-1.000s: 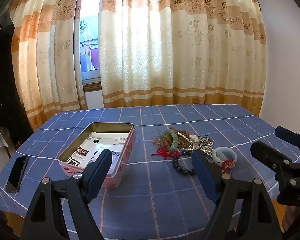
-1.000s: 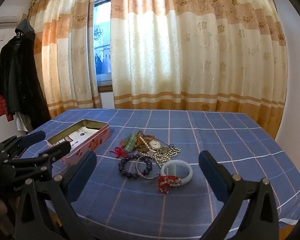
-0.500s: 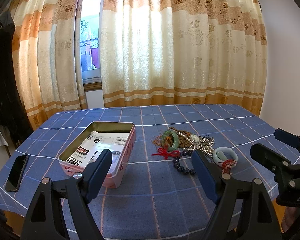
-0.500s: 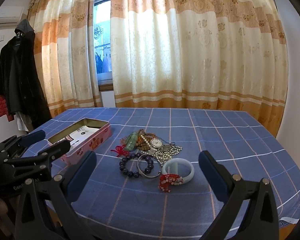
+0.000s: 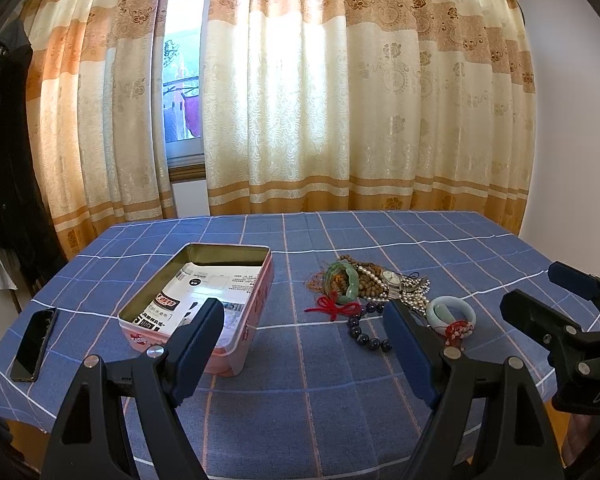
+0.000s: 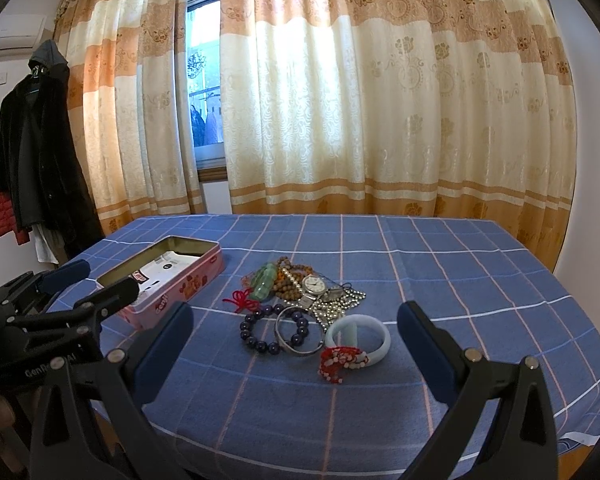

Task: Organize jewelry

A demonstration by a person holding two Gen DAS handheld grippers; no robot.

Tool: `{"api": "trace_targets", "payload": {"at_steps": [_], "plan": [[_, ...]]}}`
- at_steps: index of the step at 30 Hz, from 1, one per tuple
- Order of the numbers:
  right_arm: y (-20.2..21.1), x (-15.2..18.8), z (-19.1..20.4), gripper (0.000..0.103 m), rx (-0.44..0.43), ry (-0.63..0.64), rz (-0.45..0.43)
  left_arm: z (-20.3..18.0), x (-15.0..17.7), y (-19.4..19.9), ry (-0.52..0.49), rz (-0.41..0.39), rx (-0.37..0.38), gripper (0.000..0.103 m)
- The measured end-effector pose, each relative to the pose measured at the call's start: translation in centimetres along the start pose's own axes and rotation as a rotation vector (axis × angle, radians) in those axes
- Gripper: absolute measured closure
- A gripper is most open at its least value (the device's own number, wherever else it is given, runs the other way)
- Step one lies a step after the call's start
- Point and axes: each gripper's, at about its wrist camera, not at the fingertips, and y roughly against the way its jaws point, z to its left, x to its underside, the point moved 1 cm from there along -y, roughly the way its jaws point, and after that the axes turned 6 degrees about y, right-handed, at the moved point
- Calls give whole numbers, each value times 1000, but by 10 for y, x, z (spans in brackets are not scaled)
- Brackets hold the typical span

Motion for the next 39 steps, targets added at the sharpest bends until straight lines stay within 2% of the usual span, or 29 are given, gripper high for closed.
{"api": "trace_targets", "payload": {"at_steps": [39], "plan": [[-4,3,3,0,-14,-7,16,9,-3,-2,19,-1,-5,21]]}}
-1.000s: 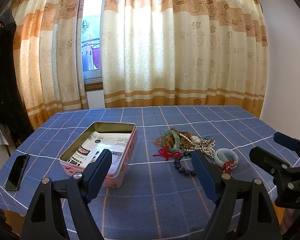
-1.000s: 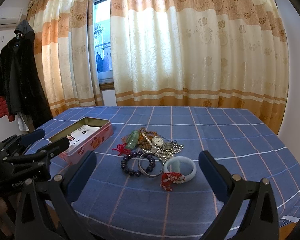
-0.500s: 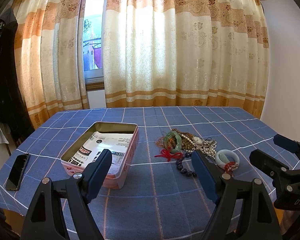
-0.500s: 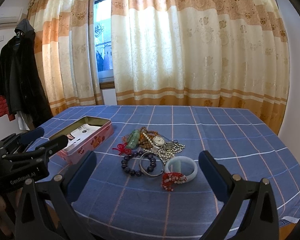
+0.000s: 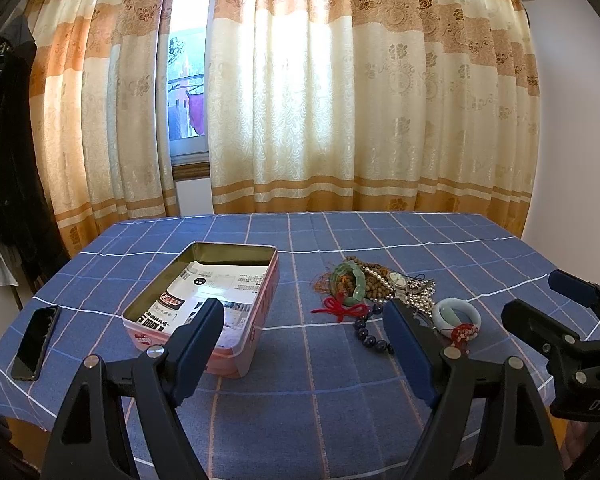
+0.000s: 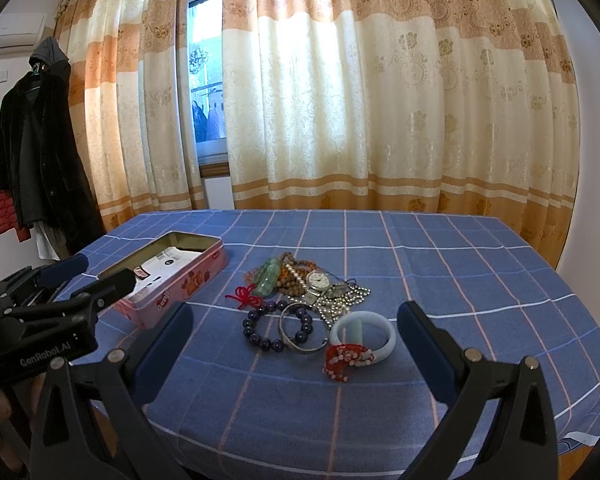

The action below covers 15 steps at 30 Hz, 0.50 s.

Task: Organize jewelry

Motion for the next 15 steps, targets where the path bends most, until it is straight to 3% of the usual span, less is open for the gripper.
{"api": "trace_targets", "payload": {"at_steps": [10,15], "plan": [[-8,6,-4,0,5,-10,18,1,5,-5,7,14,-1,21],[-18,16,-11,0,16,-4,49,5,13,-20,30,58,14,21]]}}
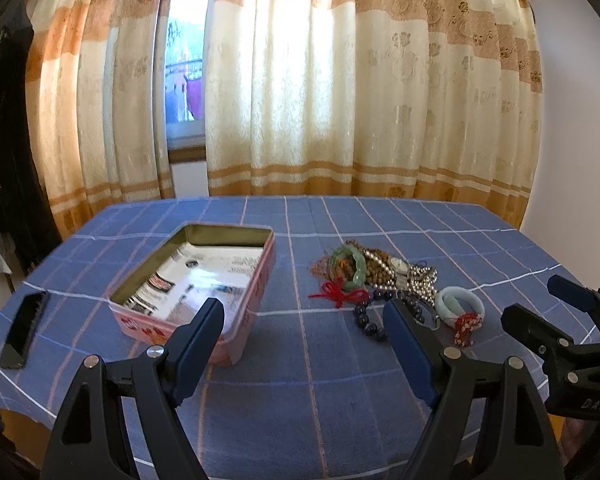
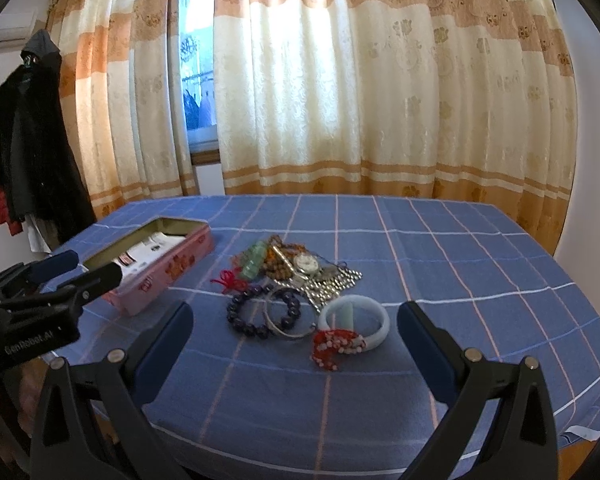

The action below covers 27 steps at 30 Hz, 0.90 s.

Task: Organize jewelry

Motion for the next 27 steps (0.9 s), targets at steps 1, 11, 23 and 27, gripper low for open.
{"api": "trace_targets", "payload": {"at_steps": [1,11,23,27], "plan": [[-3,4,-3,0,1,1,4,1,2,-5,5,12,1,21],[-44,32,-39,19,33,-42,122,-3,19,-58,15,128,55,21],[-75,28,-29,45,-41,24,199,-24,13,-88,-24,174,99,21],[-79,27,-29,68,-23,53,207,-32,7,-91,-44,175,116,21]]}}
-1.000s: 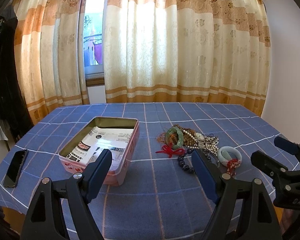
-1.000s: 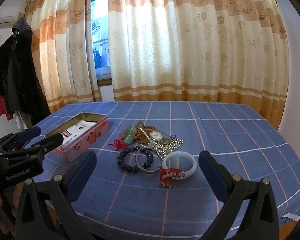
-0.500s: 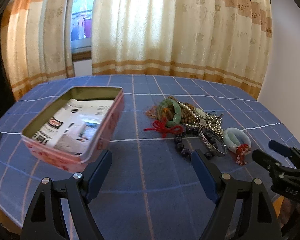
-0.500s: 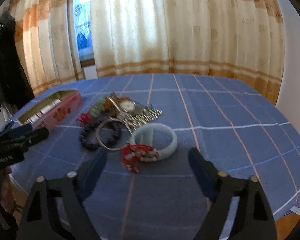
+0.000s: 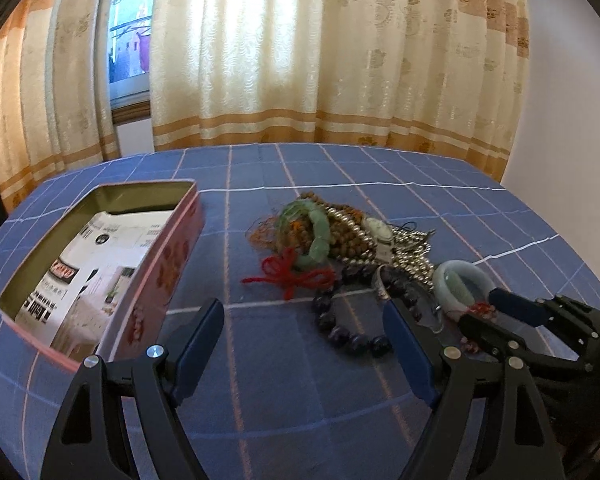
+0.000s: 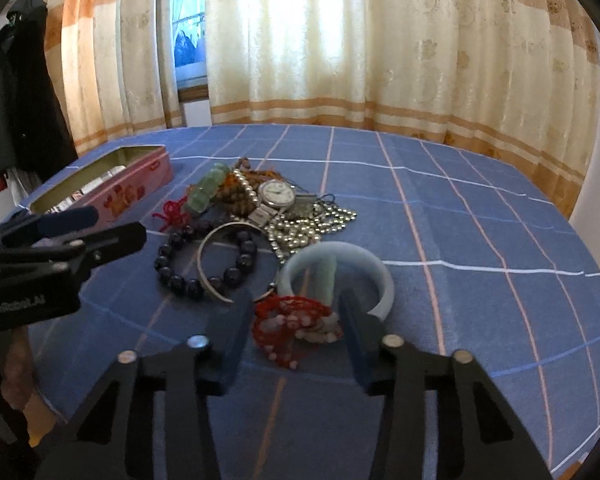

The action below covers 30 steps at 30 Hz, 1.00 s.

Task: Organize jewelry
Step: 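Reach the right tool to the red beaded bracelet and grasp it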

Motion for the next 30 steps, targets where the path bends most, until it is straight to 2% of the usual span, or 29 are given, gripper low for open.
{"api": "trace_targets", "payload": {"at_steps": [1,3,4,7,14,16,18,19,21,23,24,25,26,27,29,30], "plan": [[0,0,-2,82,-13,-5,-3,-3,-2,-1,-5,0,6,21],[1,1,-4,87,-19,-6,-13,-7,-4,-4,-17,3,8,21],[2,2,-5,94,-25,-7,-23,-8,-5,-5,-19,7,13,21],[5,2,-11,97,-36,-32,-42,-14,-8,-10,-28,17,43,21],[17,-5,-29,98,-40,-78,-100,-40,-10,-26,-53,79,124,23],[18,-6,-29,98,-46,-76,-106,-45,-9,-32,-62,104,130,48],[19,-4,-31,98,-54,-79,-112,-53,-5,-43,-88,156,138,58],[19,-3,-32,98,-56,-84,-114,-54,-5,-45,-96,165,128,69],[19,0,-33,97,-72,-88,-112,-53,-6,-48,-86,172,126,71],[17,2,-34,92,-83,-91,-103,-52,-6,-50,-90,167,107,85],[17,3,-34,74,-76,-94,-105,-52,-6,-51,-88,166,111,90],[17,3,-33,41,-76,-87,-102,-51,-6,-50,-82,158,117,96],[18,3,-31,27,-74,-83,-110,-51,-7,-48,-85,150,115,98],[19,4,-30,21,-66,-78,-113,-51,-6,-47,-89,141,113,98],[15,2,-21,32,-58,-24,-86,-49,-7,-40,-84,106,109,98],[12,2,-18,46,-60,-5,-70,-47,-8,-36,-77,84,122,99]]}}
